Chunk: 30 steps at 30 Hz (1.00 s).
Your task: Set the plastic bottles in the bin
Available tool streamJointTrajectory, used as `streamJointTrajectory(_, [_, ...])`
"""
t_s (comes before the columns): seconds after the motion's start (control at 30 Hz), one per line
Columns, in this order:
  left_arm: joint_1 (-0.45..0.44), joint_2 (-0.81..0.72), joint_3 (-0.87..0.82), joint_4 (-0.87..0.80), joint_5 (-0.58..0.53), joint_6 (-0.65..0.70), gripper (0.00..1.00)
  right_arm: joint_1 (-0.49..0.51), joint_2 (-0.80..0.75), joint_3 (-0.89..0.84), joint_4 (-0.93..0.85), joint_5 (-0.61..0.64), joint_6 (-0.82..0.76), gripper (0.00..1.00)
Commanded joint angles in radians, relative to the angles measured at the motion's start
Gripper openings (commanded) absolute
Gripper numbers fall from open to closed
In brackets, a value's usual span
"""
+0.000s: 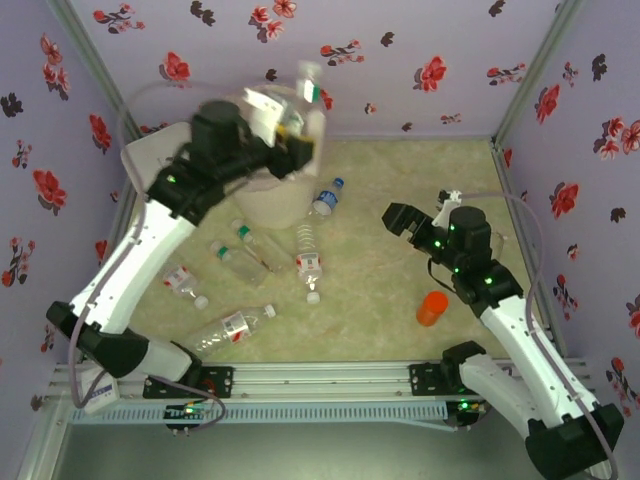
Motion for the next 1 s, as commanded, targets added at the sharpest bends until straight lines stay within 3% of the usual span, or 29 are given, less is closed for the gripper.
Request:
streamJointTrajectory(0.0, [0.088,0.123,0.143,-0.159,-0.058,0.137,0.26,-0.006,-0.021,-0.03,-0.074,0.037,-0.025,1.0])
streamJointTrajectory(0.13, [0.178,0.3,0.349,-0.276,-0.101,0.173,0.15,-0.006,-0.028,-0.016,-0.13,0.025,-0.051,0.99])
streamJointTrajectory(0.23, [0.202,0.393,0.41,-0.302,-0.141,0.278,0.02,-0.006,-0.048,-0.009,-0.173,0.038,-0.085,0.99])
streamJointTrajectory(0.4, [0.225,0.534,0.504,-0.424,-0.195,0.375,0.0,-0.007,-0.109,-0.045,-0.19,0.071,-0.116,0.99])
streamJointTrajectory(0.63, [0.265,0.559,0.307,-0.325,-0.041,0.425,0.0,-0.007,-0.132,-0.111,-0.147,0.106,-0.121,0.99])
streamJointTrajectory(0.67, [0.265,0.562,0.283,-0.307,-0.031,0.423,0.04,-0.008,-0.13,-0.122,-0.129,0.102,-0.114,1.0])
streamJointTrajectory(0.77, [0.267,0.57,0.241,-0.266,0.003,0.409,0.58,-0.008,-0.118,-0.134,-0.113,0.09,-0.109,1.0])
streamJointTrajectory(0.83, [0.267,0.571,0.225,-0.248,0.03,0.398,0.83,-0.008,-0.114,-0.137,-0.12,0.091,-0.11,1.0])
streamJointTrajectory(0.9, [0.267,0.563,0.212,-0.226,0.039,0.387,0.96,-0.008,-0.116,-0.139,-0.131,0.097,-0.109,1.0])
streamJointTrajectory(0.97, [0.269,0.552,0.206,-0.21,0.046,0.383,1.0,-0.008,-0.117,-0.138,-0.145,0.103,-0.109,1.0])
